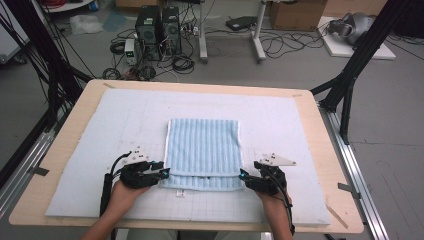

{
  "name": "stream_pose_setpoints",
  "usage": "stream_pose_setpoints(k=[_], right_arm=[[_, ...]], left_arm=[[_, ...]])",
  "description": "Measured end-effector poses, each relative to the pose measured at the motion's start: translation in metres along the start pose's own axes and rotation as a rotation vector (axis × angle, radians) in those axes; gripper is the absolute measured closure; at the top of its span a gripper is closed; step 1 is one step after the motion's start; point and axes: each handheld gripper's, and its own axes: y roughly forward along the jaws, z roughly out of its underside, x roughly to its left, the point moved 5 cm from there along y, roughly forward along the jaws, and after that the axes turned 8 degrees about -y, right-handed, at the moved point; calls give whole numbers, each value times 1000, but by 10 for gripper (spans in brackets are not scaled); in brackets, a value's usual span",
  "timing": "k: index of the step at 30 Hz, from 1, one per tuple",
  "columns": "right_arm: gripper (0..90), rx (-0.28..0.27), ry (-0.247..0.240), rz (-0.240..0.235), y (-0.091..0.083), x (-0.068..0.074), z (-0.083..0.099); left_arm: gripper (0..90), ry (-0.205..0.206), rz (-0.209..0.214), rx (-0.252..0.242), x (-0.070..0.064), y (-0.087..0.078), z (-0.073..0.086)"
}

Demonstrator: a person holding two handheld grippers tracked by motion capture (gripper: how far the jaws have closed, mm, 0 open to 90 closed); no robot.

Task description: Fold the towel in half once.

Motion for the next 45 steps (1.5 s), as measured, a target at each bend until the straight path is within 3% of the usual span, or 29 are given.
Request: stream_pose_setpoints(k=[4, 7, 10, 14, 19, 21, 23, 26, 29, 33, 34, 35, 36, 37, 39, 42, 45], right_arm=[[381, 0, -7, -3, 1, 2, -1], [387, 1, -16, -6, 2, 3, -2], [413, -7, -22, -11, 1, 4, -4], [489, -19, -17, -52, -2, 5, -7], [552, 37, -101, -100, 5, 18, -7], [607, 63, -119, -90, 10, 20, -4], [725, 83, -130, -74, 12, 19, -2], [874, 77, -147, -63, 9, 19, -4], [892, 69, -173, -53, 6, 20, -6], [893, 60, -172, -51, 2, 20, -8], [846, 61, -169, -55, 2, 20, -8], [685, 56, -156, -67, 3, 19, -8], [622, 57, -127, -67, 5, 19, -7], [619, 59, -120, -75, 6, 19, -6], [658, 84, -140, -77, 10, 21, -4], [811, 111, -186, -63, 13, 24, -3], [828, 115, -199, -52, 11, 24, -4]], left_arm=[[800, 33, 1, -5, -1, -1, -1], [839, 54, 8, -30, -2, -3, -2], [844, 28, 29, -66, -2, -9, -5], [848, -16, 65, -102, -1, -17, -8], [851, -27, 80, -129, -3, -23, -11], [851, -30, 82, -129, -3, -24, -11], [851, -36, 83, -126, -3, -24, -10], [851, -43, 89, -128, -3, -25, -10], [851, -51, 95, -137, -3, -28, -11], [851, -63, 101, -143, -2, -30, -10], [851, -64, 102, -144, -2, -30, -10], [851, -67, 103, -144, -2, -30, -10], [851, -69, 105, -143, -2, -30, -10], [851, -68, 105, -143, -2, -29, -10], [851, -67, 103, -142, -2, -29, -10], [851, -68, 104, -140, -2, -29, -10], [851, -64, 105, -138, -3, -29, -9]])
